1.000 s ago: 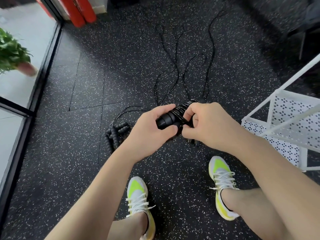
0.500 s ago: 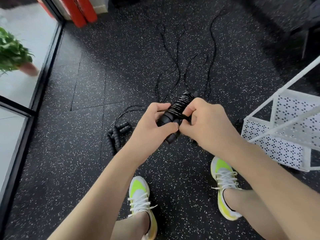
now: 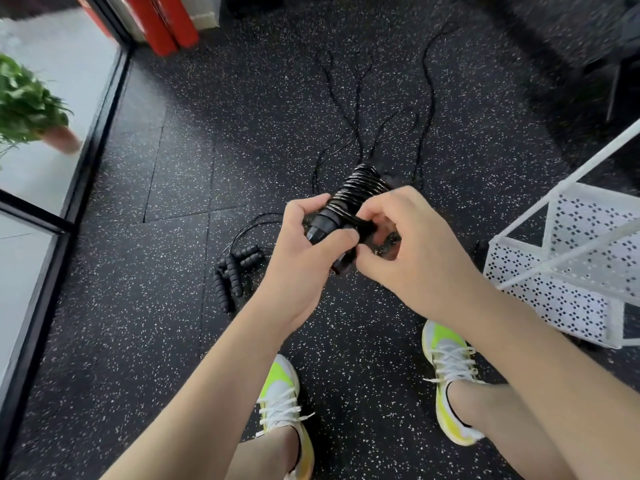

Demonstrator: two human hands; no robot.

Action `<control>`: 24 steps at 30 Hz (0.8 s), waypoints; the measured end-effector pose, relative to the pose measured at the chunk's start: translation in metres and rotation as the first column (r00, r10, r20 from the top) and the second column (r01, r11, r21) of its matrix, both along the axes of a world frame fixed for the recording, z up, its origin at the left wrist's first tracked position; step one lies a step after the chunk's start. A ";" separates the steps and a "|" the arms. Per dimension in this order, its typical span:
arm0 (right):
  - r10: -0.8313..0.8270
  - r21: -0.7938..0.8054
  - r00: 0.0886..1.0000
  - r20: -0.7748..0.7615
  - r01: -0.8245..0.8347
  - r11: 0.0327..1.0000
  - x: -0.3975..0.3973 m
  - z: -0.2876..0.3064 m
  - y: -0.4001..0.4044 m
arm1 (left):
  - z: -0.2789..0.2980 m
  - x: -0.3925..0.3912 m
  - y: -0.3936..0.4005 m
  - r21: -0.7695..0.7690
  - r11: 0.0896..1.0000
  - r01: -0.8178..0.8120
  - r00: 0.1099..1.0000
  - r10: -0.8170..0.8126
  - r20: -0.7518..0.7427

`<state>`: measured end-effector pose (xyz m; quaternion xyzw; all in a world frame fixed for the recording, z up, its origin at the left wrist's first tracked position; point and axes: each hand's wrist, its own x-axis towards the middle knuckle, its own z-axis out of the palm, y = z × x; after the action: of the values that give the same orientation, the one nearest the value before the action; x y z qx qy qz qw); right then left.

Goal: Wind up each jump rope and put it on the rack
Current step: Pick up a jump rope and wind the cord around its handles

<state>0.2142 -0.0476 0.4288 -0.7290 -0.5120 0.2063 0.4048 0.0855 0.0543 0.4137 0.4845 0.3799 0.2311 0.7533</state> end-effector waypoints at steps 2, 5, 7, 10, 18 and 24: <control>-0.002 0.031 0.998 0.063 0.000 1.000 0.001 -0.002 0.001 | 0.001 0.001 0.000 -0.018 1.000 -0.026 1.000 0.026 0.007; -0.054 0.083 0.993 0.108 0.045 0.996 0.004 -0.003 0.001 | 0.002 0.001 0.000 -0.040 0.999 -0.037 0.999 0.038 0.025; -0.085 0.125 0.989 0.125 0.069 0.990 0.004 -0.005 0.001 | 0.004 0.001 0.000 -0.044 0.999 -0.022 0.999 0.023 0.029; -0.122 0.156 0.984 0.128 0.101 0.983 0.002 -0.008 0.003 | 0.005 0.002 0.001 -0.040 0.999 -0.018 0.999 0.019 0.032; -0.128 0.155 0.989 0.072 0.115 0.981 -0.002 -0.009 0.005 | 0.008 0.002 0.001 -0.045 0.999 -0.013 0.999 0.015 0.047; -0.128 0.113 0.989 0.080 0.119 0.986 -0.005 -0.009 0.005 | 0.007 0.000 0.002 -0.049 0.999 0.007 0.999 -0.005 0.042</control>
<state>0.2095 -0.0430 0.4194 -0.7446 -0.4932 0.1209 0.4332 0.0860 0.0559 0.4207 0.4622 0.3682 0.2293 0.7734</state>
